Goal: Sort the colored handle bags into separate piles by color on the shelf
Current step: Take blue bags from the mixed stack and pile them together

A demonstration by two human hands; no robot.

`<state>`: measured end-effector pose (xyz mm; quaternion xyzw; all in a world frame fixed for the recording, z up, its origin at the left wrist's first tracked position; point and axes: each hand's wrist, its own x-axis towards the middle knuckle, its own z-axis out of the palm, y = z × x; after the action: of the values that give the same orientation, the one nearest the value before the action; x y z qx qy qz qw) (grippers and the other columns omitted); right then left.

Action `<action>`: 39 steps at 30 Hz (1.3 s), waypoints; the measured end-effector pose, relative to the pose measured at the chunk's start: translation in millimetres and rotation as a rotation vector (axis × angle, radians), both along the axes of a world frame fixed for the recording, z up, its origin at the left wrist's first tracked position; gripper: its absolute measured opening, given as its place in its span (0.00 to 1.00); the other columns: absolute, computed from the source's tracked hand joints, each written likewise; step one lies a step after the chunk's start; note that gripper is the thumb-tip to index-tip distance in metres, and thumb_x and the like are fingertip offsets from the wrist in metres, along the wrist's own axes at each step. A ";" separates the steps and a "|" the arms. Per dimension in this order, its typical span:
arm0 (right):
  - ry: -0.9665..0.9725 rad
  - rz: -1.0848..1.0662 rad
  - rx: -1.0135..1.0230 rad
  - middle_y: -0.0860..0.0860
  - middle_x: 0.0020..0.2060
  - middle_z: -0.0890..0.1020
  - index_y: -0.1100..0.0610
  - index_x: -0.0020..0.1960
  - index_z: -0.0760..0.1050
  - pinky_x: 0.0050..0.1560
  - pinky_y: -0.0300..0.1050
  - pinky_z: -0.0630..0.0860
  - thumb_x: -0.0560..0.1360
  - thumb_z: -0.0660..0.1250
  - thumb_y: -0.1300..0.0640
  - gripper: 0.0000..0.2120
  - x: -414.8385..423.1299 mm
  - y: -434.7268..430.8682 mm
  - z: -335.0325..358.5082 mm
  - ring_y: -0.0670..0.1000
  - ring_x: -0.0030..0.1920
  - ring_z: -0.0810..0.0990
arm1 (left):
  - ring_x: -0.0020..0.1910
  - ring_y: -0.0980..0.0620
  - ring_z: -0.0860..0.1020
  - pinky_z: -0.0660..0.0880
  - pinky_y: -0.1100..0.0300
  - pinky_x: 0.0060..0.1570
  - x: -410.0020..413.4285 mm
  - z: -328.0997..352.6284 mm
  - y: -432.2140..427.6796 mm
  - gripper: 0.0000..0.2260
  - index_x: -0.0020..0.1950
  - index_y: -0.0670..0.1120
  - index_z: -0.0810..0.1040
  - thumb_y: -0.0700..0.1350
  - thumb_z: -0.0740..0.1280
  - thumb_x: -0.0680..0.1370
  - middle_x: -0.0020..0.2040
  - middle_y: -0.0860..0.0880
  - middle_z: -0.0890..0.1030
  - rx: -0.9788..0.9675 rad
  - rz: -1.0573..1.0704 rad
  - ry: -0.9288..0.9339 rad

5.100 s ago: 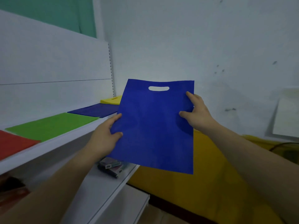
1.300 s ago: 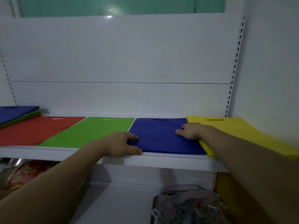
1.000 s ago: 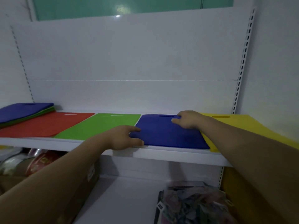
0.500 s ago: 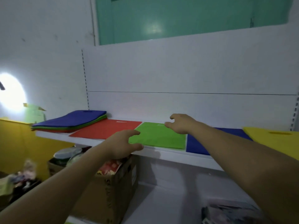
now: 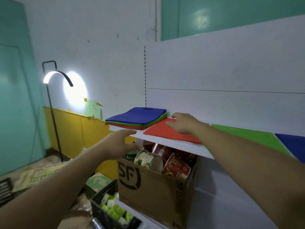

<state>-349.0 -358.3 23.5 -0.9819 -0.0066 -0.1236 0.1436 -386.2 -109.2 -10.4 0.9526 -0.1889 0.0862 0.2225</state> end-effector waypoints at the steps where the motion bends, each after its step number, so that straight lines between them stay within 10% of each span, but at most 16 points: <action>1: 0.000 0.007 -0.003 0.55 0.69 0.71 0.53 0.73 0.64 0.63 0.46 0.69 0.78 0.58 0.41 0.27 8.5 9.3 0.3 0.56 0.65 0.71 | 0.71 0.50 0.65 0.64 0.53 0.67 6.0 0.2 9.3 0.29 0.74 0.54 0.62 0.58 0.66 0.75 0.73 0.51 0.65 -0.004 0.013 -0.007; 6: 0.014 0.016 -0.038 0.55 0.61 0.76 0.54 0.64 0.71 0.53 0.47 0.74 0.76 0.58 0.38 0.25 62.5 38.5 -4.5 0.55 0.54 0.75 | 0.71 0.50 0.64 0.64 0.52 0.68 44.5 -2.6 42.5 0.28 0.74 0.53 0.63 0.56 0.66 0.75 0.73 0.51 0.66 -0.028 0.049 -0.007; 12: 0.045 0.000 -0.044 0.52 0.73 0.65 0.55 0.75 0.60 0.66 0.48 0.65 0.78 0.57 0.39 0.31 133.9 44.5 -7.9 0.55 0.70 0.66 | 0.67 0.52 0.68 0.66 0.57 0.62 107.5 -1.7 52.3 0.25 0.72 0.52 0.66 0.53 0.66 0.77 0.70 0.52 0.70 -0.039 0.004 -0.049; 32: 0.060 -0.247 -0.022 0.55 0.71 0.66 0.58 0.74 0.61 0.63 0.47 0.68 0.78 0.58 0.40 0.31 294.1 58.2 -17.2 0.57 0.68 0.68 | 0.66 0.48 0.69 0.68 0.53 0.62 351.0 9.5 77.4 0.28 0.72 0.55 0.65 0.62 0.64 0.75 0.71 0.50 0.69 0.039 -0.133 0.050; 39: 0.125 -0.535 0.010 0.57 0.61 0.74 0.60 0.63 0.71 0.47 0.45 0.70 0.75 0.60 0.36 0.29 298.7 82.7 -32.7 0.56 0.53 0.75 | 0.71 0.48 0.65 0.62 0.56 0.67 400.7 0.6 87.3 0.28 0.74 0.50 0.63 0.59 0.63 0.77 0.74 0.49 0.65 0.111 -0.295 0.091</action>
<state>-50.3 -275.6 -9.2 -0.9537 0.2624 -0.0964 0.1106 14.6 -21.9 -9.8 0.9282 -0.3209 -0.0013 0.1881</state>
